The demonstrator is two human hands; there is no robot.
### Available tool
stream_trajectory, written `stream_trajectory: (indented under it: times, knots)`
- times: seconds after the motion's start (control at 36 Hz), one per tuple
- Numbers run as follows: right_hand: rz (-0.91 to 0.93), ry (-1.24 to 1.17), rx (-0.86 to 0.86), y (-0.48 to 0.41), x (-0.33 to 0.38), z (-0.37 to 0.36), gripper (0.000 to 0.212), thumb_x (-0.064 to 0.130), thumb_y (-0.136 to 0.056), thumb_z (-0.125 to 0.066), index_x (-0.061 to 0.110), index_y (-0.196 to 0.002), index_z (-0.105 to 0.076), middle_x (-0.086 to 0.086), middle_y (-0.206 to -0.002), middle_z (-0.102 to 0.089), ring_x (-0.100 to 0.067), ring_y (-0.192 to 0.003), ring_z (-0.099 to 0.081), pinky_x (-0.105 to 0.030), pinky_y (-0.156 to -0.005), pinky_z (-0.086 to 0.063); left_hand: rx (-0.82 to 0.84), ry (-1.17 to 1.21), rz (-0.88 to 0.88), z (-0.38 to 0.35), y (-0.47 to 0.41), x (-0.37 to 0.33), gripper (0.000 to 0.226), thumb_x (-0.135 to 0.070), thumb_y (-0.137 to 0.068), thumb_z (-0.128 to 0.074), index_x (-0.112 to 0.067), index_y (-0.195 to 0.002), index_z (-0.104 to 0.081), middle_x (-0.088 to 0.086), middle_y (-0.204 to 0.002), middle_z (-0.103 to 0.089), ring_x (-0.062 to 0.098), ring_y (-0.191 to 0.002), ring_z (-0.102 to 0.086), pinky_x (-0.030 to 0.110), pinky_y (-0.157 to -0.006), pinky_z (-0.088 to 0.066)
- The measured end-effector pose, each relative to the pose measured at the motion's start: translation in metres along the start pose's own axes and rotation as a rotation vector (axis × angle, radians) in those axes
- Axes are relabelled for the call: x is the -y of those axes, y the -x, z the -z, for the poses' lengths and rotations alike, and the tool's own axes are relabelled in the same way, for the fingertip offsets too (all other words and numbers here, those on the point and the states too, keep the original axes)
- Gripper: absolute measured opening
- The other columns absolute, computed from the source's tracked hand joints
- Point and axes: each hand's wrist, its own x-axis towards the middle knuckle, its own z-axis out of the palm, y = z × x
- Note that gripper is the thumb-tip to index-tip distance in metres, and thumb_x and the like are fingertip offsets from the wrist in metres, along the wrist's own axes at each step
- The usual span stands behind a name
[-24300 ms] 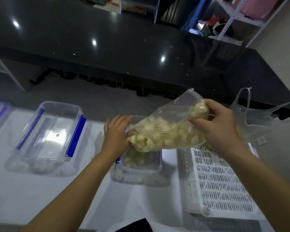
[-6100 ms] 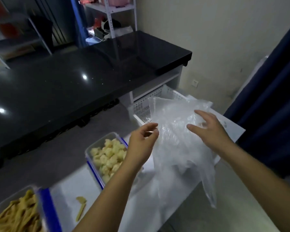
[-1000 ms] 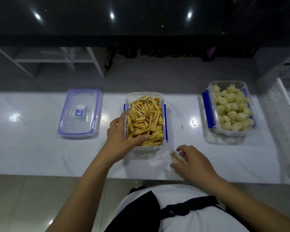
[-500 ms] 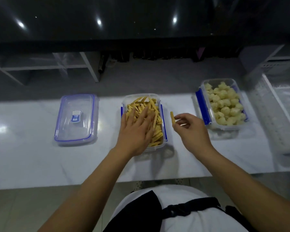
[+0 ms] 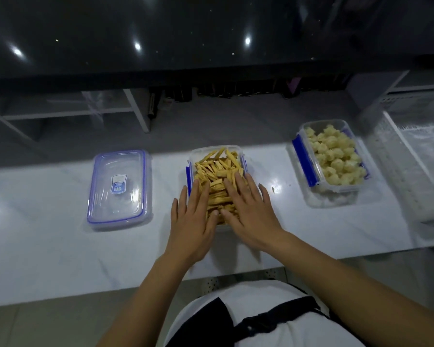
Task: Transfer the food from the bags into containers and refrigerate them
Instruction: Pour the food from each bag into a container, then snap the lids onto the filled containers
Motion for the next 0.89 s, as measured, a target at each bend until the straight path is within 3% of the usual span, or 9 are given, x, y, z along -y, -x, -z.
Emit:
stream_trajectory:
  times: [0.17,0.31,0.39,0.56,0.72,0.89]
  knots:
    - [0.004,-0.002,-0.056,0.003,0.000,-0.004,0.069,0.063,-0.098,-0.009,0.033,-0.158,0.009,0.003,-0.166,0.020,-0.014,-0.152,0.019,-0.053,-0.122,0.005,0.001,0.054,-0.039,0.007,0.005,-0.006,0.064,-0.062,-0.098,-0.010,-0.041,-0.156,0.008,-0.010,-0.167,0.016,0.015,-0.152,0.020,0.040,-0.123,0.010]
    - [-0.035,-0.110,-0.129,0.031,-0.003,0.017,0.067,0.065,-0.096,-0.018,0.043,-0.156,0.004,0.005,-0.168,0.008,-0.014,-0.153,0.012,-0.047,-0.121,0.008,-0.011,0.142,-0.098,0.020,0.009,-0.028,0.069,-0.063,-0.097,-0.019,-0.037,-0.159,-0.005,-0.010,-0.167,0.012,0.013,-0.153,0.016,0.036,-0.122,0.009]
    - [-0.157,-0.155,-0.207,0.066,-0.015,0.026,0.068,0.063,-0.096,-0.028,0.043,-0.157,-0.003,0.008,-0.168,0.005,-0.012,-0.153,0.014,-0.043,-0.121,0.008,0.018,0.149,-0.158,0.020,0.010,-0.047,0.074,-0.066,-0.095,-0.027,-0.037,-0.159,-0.002,-0.007,-0.168,0.009,0.015,-0.154,0.014,0.042,-0.123,0.004]
    - [-0.505,-0.157,-0.282,0.189,-0.069,0.025,0.070,0.063,-0.094,-0.038,0.044,-0.157,-0.013,0.008,-0.168,0.000,-0.013,-0.153,0.010,-0.050,-0.121,-0.002,0.107,0.151,-0.330,-0.002,0.026,-0.096,0.078,-0.064,-0.091,-0.043,-0.047,-0.156,-0.003,-0.008,-0.168,0.012,0.018,-0.154,0.015,0.046,-0.122,0.000]
    - [-0.907,-0.227,-0.265,0.308,-0.127,-0.010,0.072,0.063,-0.095,-0.041,0.041,-0.157,-0.013,0.002,-0.168,-0.007,-0.019,-0.154,-0.001,-0.047,-0.120,-0.006,0.242,0.073,-0.510,-0.054,0.058,-0.142,0.075,-0.062,-0.095,-0.043,-0.041,-0.158,-0.007,-0.007,-0.167,0.017,0.020,-0.153,0.019,0.039,-0.119,0.008]
    - [-1.090,-0.306,-0.257,0.405,-0.179,-0.063,0.073,0.060,-0.095,-0.048,0.037,-0.157,-0.018,-0.001,-0.168,-0.009,-0.022,-0.154,-0.004,-0.050,-0.119,-0.012,0.467,-0.089,-0.565,-0.143,0.109,-0.193,0.082,-0.052,-0.092,-0.056,-0.029,-0.159,-0.016,0.006,-0.168,0.001,0.031,-0.154,0.003,0.047,-0.124,-0.009]
